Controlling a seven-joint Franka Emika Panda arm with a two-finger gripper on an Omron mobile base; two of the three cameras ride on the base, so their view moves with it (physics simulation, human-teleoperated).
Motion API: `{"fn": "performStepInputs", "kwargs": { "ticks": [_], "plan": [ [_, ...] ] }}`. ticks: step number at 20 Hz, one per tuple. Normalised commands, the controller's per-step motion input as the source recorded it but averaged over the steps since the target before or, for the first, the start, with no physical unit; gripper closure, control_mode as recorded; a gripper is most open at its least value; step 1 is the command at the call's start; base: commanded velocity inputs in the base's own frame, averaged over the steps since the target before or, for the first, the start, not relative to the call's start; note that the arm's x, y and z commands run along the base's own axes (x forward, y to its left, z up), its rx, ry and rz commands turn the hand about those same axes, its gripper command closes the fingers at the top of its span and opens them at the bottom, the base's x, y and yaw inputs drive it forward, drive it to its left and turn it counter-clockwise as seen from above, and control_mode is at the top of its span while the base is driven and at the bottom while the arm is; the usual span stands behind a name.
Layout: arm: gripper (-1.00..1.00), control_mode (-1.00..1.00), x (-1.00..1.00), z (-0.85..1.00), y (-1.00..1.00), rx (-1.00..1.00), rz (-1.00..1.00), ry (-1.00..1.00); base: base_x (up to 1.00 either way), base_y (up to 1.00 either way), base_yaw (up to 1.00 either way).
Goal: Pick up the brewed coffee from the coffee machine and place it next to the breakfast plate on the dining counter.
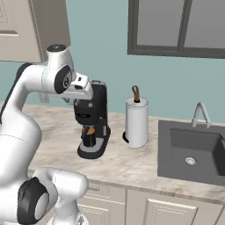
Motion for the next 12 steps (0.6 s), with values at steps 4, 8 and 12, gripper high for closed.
{"fn": "performStepInputs", "kwargs": {
  "ticks": [4, 8, 12],
  "plan": [
    [-1.0, -1.0, -0.08, -0.06, -0.05, -0.01, 0.0, 0.0, 0.0, 0.0, 0.0],
    [-1.0, -1.0, -0.91, -0.71, -0.9, -0.02, 0.02, -0.26, 0.0, 0.0, 0.0],
    [-1.0, -1.0, -1.0, -0.78, -1.0, 0.0, 0.08, -0.5, 0.0, 0.0, 0.0]
  ]
}}
